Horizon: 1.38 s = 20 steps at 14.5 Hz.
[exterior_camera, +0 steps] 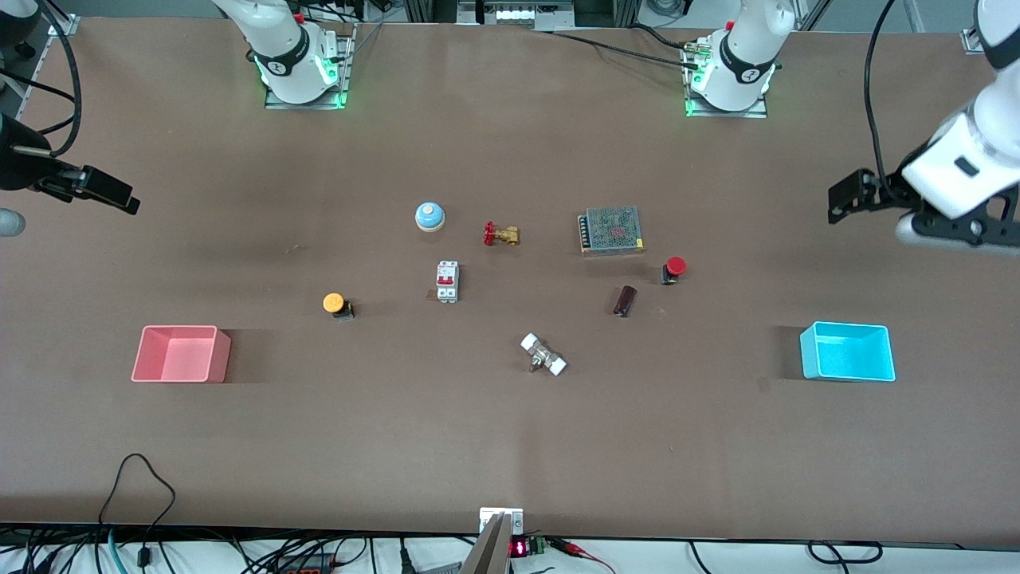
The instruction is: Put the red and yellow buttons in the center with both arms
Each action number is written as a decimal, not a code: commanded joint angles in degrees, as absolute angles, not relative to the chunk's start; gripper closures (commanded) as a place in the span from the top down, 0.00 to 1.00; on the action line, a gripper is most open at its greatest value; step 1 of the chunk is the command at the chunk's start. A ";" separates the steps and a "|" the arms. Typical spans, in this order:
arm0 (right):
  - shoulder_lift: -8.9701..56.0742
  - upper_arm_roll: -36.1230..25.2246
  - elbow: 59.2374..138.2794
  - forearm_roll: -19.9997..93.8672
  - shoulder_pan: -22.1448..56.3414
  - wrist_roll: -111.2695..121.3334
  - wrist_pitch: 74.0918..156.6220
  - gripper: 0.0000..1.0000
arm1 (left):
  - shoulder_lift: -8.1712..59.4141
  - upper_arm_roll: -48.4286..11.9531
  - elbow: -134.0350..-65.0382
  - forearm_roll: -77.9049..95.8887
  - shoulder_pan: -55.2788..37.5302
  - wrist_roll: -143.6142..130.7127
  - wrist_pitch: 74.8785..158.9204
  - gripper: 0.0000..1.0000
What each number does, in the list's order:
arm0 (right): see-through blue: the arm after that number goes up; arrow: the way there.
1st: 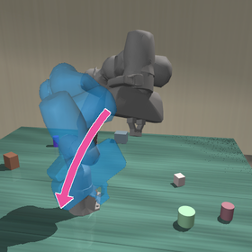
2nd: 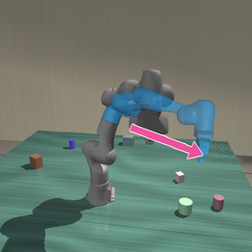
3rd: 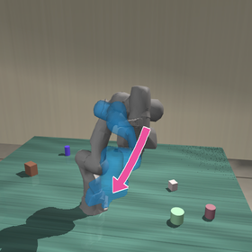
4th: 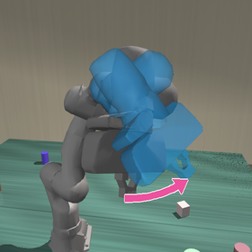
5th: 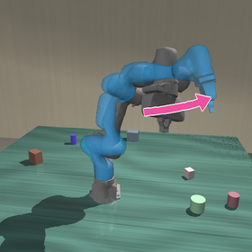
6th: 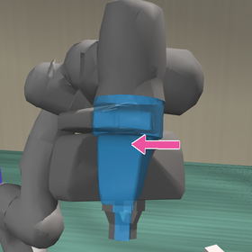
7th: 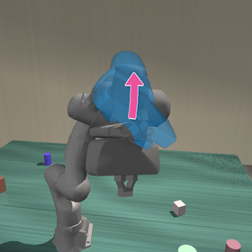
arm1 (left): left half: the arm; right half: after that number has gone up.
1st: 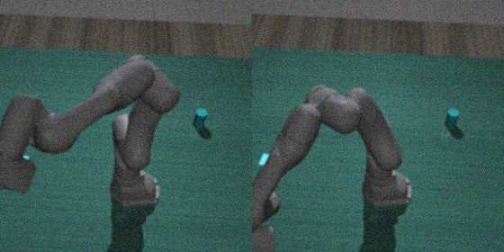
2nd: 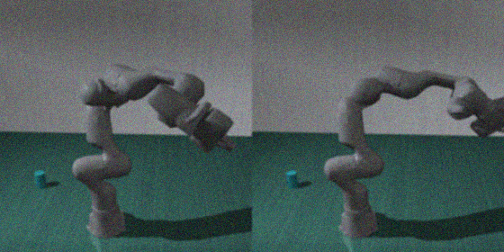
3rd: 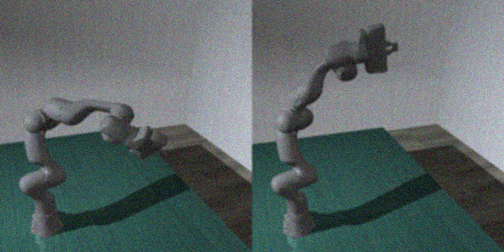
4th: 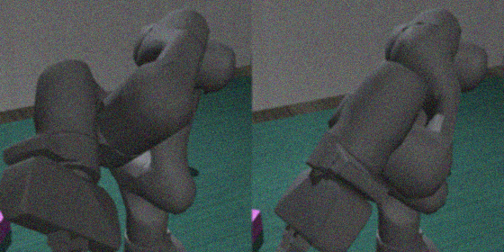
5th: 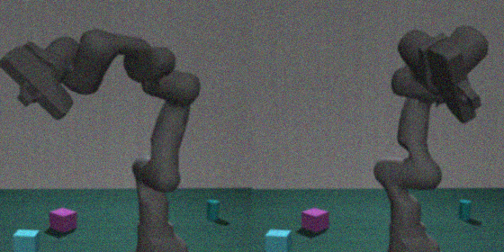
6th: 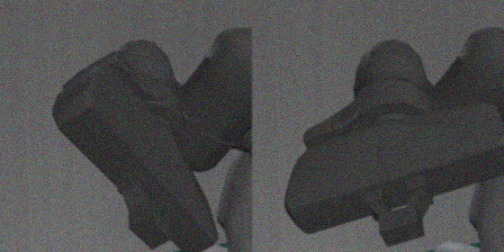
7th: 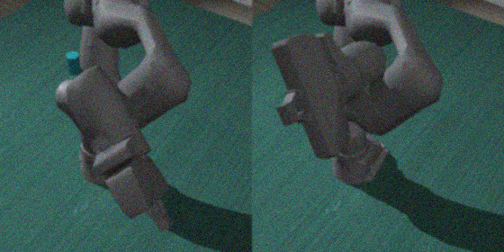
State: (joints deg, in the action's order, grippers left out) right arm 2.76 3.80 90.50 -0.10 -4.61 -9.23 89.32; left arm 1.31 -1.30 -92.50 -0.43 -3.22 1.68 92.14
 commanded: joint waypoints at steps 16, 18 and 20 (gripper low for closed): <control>3.87 -0.17 89.82 0.00 1.76 -8.53 88.77 1.00 | -1.05 -2.11 -95.80 -3.43 -3.52 2.64 92.81 1.00; 3.87 -0.18 89.82 0.00 1.76 -8.61 88.86 1.00 | -1.06 -2.11 -95.80 -3.17 -3.34 2.64 92.72 1.00; 3.87 -0.18 89.82 0.00 1.76 -8.61 88.95 1.00 | -1.05 -2.11 -95.80 -3.16 -3.34 2.64 92.73 1.00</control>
State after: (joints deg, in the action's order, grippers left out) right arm 3.72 0.56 90.53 -0.11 1.02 -9.00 89.33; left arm -0.44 -1.95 -95.59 -2.39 -3.43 1.68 93.06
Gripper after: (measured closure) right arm 0.000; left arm 0.000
